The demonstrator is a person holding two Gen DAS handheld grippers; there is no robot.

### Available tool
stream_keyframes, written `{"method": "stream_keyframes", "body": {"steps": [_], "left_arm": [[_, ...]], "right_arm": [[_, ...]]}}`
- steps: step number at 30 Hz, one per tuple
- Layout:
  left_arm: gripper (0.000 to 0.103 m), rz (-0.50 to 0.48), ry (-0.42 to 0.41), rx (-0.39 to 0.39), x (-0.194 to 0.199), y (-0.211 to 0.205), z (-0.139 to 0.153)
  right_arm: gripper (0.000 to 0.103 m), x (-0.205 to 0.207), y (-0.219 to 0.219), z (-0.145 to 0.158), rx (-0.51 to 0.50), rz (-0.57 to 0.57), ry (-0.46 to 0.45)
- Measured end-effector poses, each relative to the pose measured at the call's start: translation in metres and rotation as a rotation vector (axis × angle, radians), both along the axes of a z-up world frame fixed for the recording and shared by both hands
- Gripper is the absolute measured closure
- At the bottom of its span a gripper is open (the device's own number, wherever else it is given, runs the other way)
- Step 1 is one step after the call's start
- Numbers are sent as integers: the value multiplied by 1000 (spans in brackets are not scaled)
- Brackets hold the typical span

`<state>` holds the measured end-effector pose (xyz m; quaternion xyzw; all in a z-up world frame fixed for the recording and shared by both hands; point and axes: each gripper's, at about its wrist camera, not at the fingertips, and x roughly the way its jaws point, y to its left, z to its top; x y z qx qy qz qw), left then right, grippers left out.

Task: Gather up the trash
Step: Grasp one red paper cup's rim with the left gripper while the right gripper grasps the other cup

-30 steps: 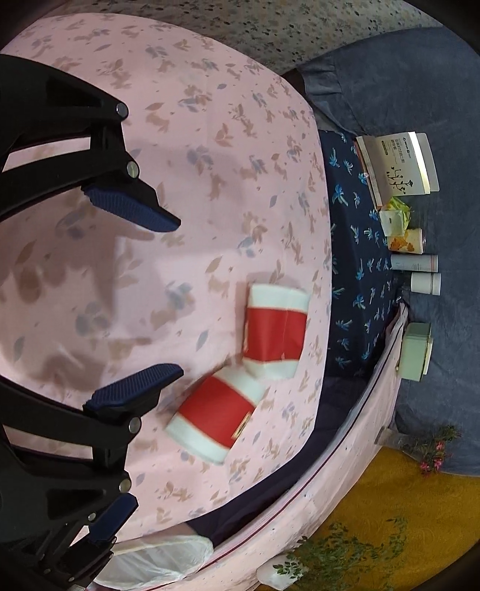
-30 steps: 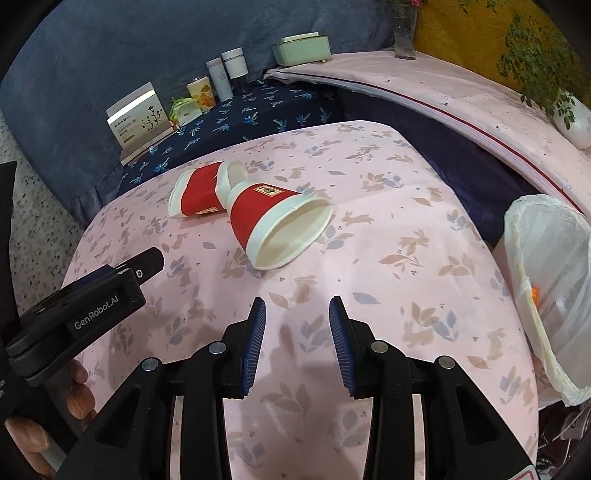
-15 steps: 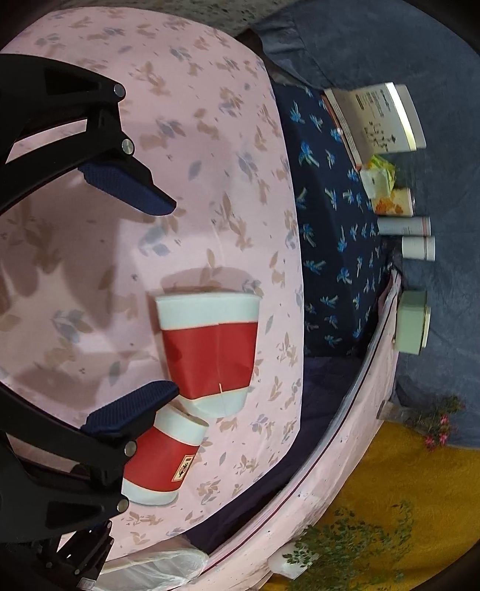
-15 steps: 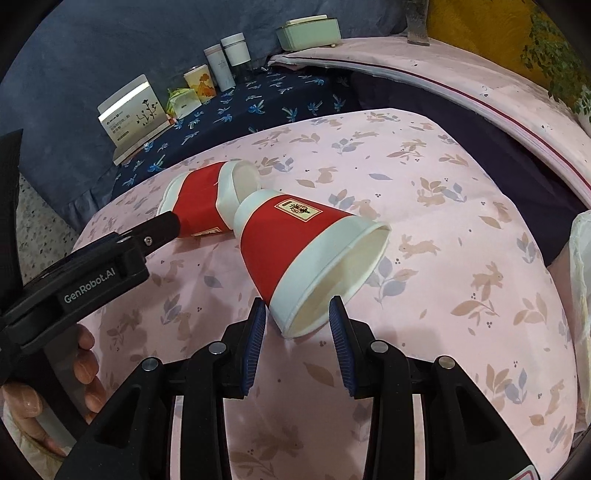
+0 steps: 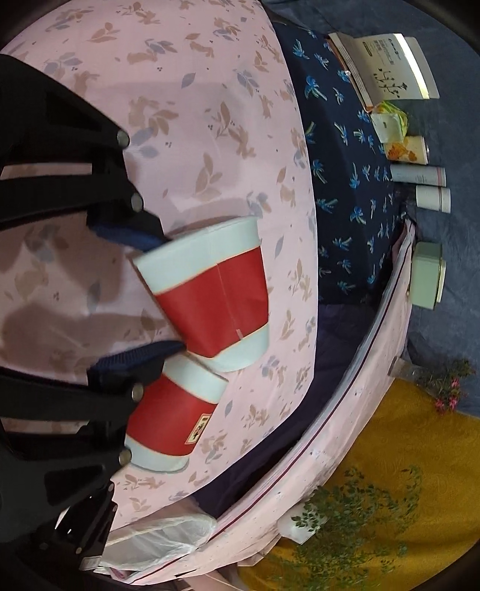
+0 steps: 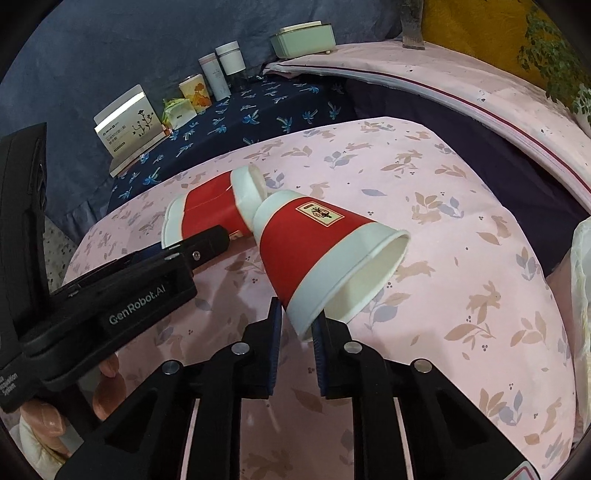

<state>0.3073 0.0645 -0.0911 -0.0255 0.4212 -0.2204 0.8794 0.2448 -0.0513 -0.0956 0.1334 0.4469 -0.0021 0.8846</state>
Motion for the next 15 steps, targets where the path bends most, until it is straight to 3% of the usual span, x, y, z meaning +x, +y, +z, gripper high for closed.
{"method": "stream_keyframes", "body": {"steps": [6, 15], "left_arm": [[88, -8, -3, 10, -22, -14, 4], [92, 33, 19, -6, -65, -24, 10]], "right_arm": [[96, -13, -5, 9, -4, -5, -18], [98, -54, -22, 16, 3, -36, -22]]}}
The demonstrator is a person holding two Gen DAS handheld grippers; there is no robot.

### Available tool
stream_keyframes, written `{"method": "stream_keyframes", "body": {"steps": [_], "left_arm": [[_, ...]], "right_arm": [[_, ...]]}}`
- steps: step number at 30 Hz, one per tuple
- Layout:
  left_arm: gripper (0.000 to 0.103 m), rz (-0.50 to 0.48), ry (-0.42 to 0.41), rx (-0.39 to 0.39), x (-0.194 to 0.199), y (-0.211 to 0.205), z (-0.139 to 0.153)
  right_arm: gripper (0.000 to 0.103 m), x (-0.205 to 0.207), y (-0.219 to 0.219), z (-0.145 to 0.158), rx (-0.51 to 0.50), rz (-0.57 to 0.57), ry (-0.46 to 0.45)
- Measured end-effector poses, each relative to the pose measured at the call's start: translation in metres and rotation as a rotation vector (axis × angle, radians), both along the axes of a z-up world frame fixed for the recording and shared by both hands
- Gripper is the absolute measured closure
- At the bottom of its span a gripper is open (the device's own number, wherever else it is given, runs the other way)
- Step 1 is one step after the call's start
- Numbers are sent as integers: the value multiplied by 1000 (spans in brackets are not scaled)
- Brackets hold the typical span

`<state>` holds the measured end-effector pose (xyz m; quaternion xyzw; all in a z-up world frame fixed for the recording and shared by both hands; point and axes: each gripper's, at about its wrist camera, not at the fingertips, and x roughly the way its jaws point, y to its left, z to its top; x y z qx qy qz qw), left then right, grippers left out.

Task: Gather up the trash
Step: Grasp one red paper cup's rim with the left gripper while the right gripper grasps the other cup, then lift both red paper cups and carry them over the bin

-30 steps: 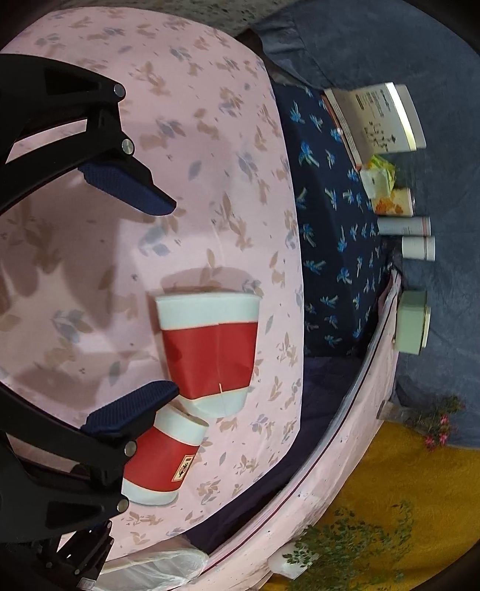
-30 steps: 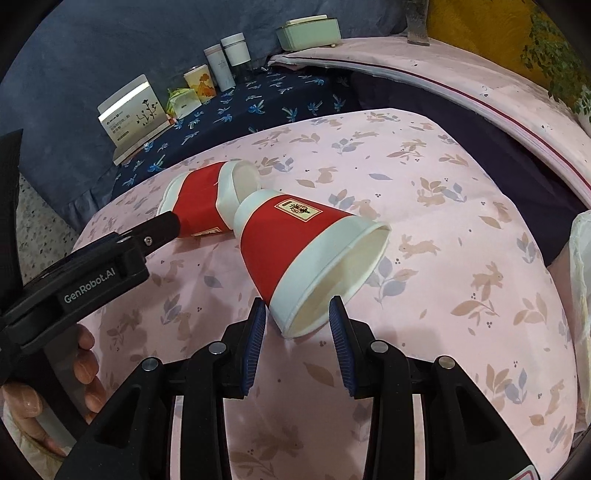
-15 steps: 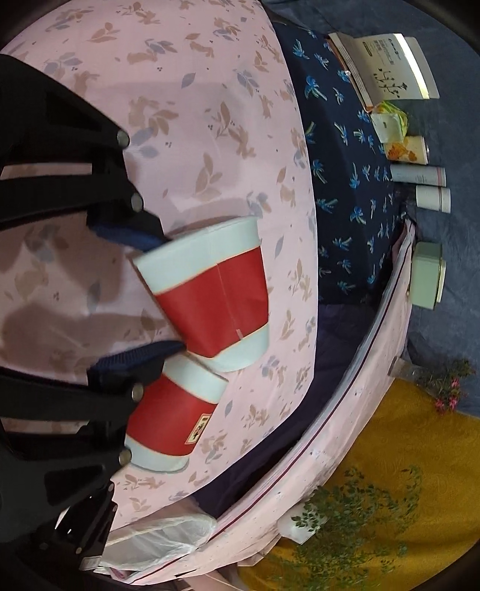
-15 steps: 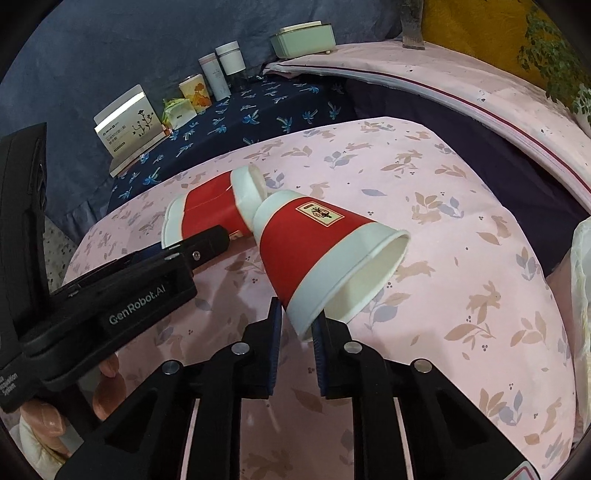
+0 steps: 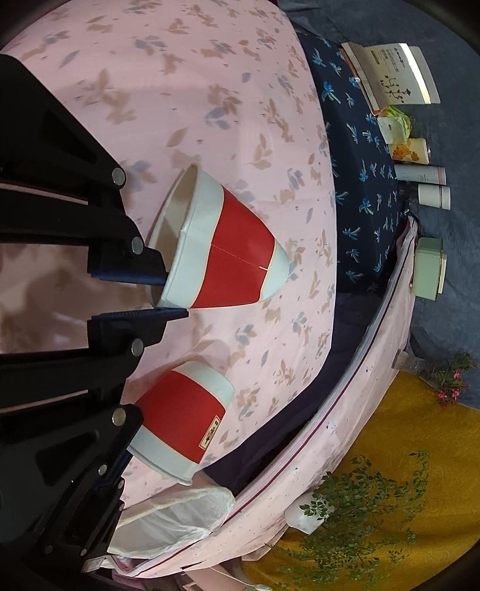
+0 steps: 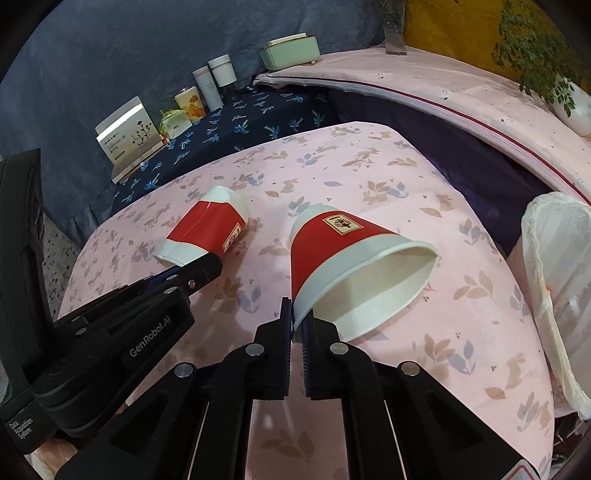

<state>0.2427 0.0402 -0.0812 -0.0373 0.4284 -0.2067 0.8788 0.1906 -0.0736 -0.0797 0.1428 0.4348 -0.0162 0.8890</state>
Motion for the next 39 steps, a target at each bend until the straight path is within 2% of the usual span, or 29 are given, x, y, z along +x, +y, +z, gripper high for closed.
{"method": "stream_keyframes", "body": {"steps": [11, 17, 39], "left_arm": [[92, 15, 26, -1, -65, -23, 5], [94, -2, 13, 2, -90, -39, 15], [98, -127, -48, 21, -128, -120, 45]], "right_arm": [[98, -59, -18, 9, -1, -21, -17], [98, -84, -36, 19, 2, -48, -44], [98, -142, -120, 45, 32, -210, -133]]}}
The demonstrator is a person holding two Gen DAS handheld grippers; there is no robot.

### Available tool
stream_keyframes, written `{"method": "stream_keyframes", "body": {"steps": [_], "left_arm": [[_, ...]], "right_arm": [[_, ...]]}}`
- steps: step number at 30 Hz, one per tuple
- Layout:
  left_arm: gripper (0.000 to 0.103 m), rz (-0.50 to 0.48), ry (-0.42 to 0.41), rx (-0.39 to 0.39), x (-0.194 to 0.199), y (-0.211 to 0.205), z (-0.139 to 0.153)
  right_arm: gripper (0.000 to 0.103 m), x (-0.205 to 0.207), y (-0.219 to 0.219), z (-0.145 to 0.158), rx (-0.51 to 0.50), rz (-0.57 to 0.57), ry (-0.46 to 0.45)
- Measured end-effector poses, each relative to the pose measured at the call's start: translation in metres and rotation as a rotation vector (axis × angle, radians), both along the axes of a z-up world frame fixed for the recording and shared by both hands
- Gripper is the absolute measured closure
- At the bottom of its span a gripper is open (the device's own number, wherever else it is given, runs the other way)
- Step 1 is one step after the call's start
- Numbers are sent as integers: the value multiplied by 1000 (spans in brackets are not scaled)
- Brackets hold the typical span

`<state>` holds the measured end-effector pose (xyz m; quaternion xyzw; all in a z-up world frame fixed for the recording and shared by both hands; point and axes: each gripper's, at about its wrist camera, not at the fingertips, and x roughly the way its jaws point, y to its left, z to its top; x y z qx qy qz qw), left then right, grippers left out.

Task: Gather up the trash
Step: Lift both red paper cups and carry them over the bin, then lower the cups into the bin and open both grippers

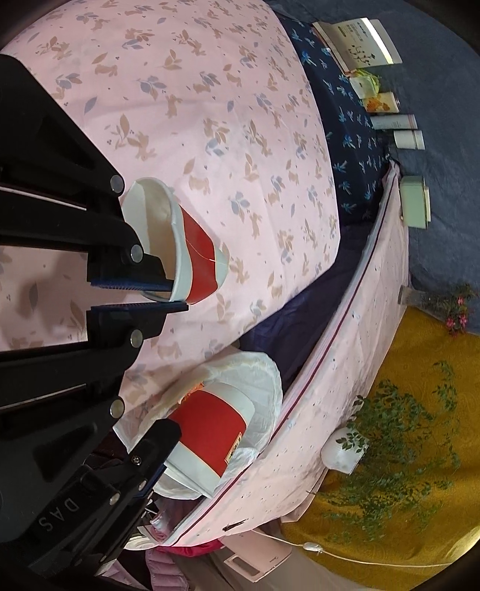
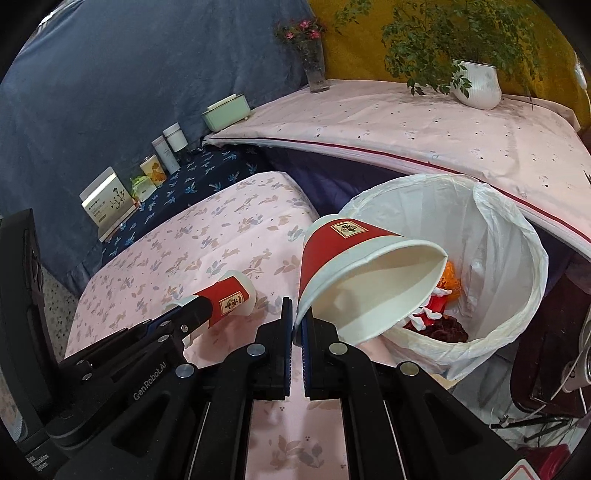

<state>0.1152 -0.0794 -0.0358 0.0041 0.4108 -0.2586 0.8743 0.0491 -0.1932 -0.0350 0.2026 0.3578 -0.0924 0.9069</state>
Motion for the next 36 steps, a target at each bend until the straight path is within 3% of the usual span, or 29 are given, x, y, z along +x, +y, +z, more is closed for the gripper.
{"method": "stream_keyframes", "body": {"steps": [26, 36], "left_arm": [[98, -214, -29, 0, -14, -122, 25], [98, -248, -9, 2, -12, -145, 21]], "right_arm": [[98, -43, -109, -4, 54, -216, -19], [98, -45, -127, -16, 68, -248, 2]]}}
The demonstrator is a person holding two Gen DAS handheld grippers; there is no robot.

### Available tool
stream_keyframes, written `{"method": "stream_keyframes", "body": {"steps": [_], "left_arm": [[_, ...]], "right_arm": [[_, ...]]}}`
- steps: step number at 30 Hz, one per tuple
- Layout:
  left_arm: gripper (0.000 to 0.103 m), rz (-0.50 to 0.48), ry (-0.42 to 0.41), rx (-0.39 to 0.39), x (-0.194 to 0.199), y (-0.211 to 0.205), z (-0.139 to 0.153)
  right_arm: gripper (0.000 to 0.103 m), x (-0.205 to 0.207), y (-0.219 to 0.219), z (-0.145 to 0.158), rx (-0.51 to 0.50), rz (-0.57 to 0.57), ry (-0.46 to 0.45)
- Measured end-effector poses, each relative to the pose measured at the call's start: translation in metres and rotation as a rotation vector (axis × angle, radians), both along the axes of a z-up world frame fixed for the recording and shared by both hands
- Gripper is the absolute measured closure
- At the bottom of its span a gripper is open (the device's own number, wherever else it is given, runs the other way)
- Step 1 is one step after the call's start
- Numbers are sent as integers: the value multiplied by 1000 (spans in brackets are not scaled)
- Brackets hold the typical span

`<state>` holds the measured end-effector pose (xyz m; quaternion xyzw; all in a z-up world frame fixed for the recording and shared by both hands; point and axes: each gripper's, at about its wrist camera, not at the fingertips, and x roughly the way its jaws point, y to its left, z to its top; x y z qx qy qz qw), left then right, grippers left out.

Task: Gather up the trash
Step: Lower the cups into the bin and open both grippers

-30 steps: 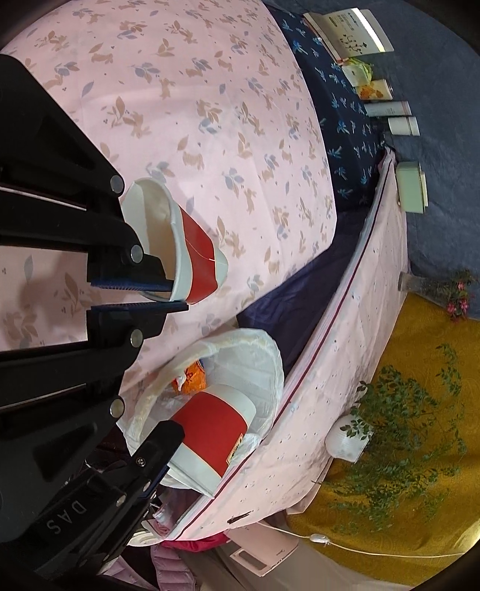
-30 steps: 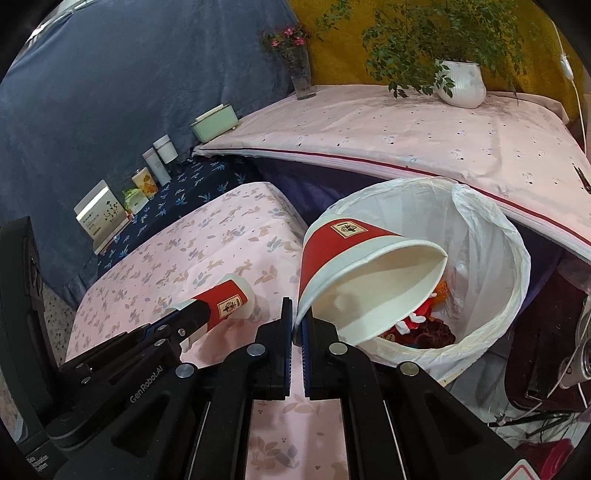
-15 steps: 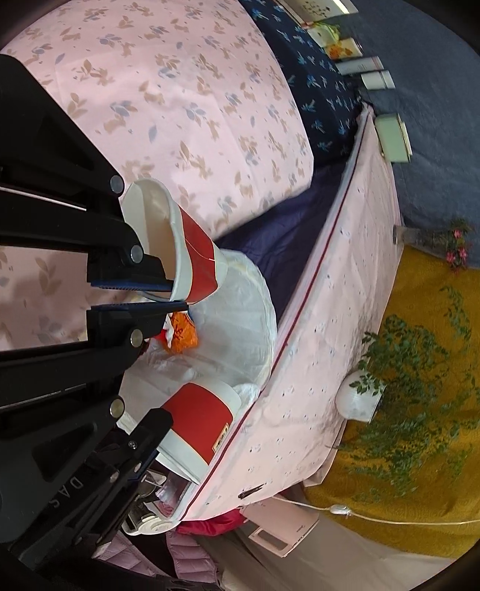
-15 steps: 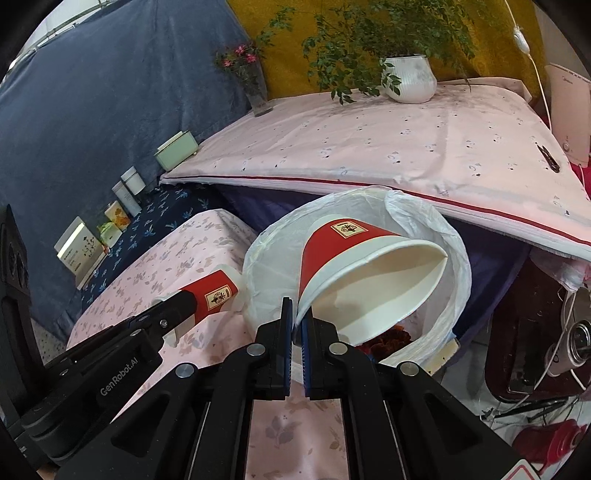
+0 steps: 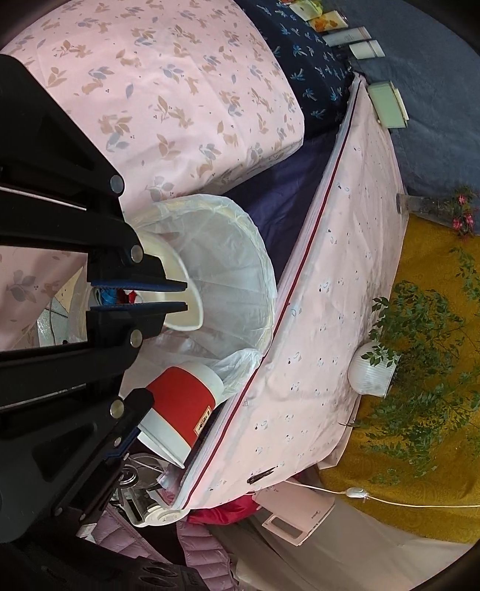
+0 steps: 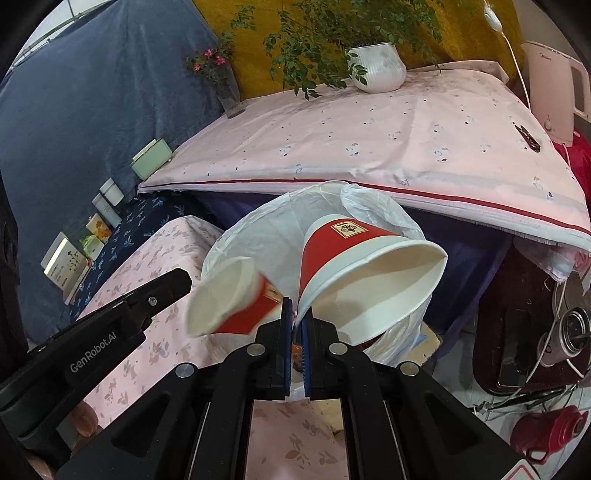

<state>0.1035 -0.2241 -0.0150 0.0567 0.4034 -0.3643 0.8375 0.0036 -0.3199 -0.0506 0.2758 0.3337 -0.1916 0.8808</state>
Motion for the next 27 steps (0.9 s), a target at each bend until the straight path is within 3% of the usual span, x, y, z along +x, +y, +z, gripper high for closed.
{"method": "stream_keyframes", "body": {"steps": [6, 14, 18, 27], "left_arm": [[95, 19, 2, 9, 7, 1, -6], [72, 78, 0, 29, 16, 17, -18], [58, 120, -11, 42, 21, 27, -21], [47, 205, -8, 54, 30, 56, -29]], "right_arm": [[98, 5, -2, -7, 8, 5, 12], [98, 22, 4, -11, 4, 30, 33], [90, 32, 8, -12, -2, 44, 43], [86, 41, 19, -11, -7, 55, 48]]}}
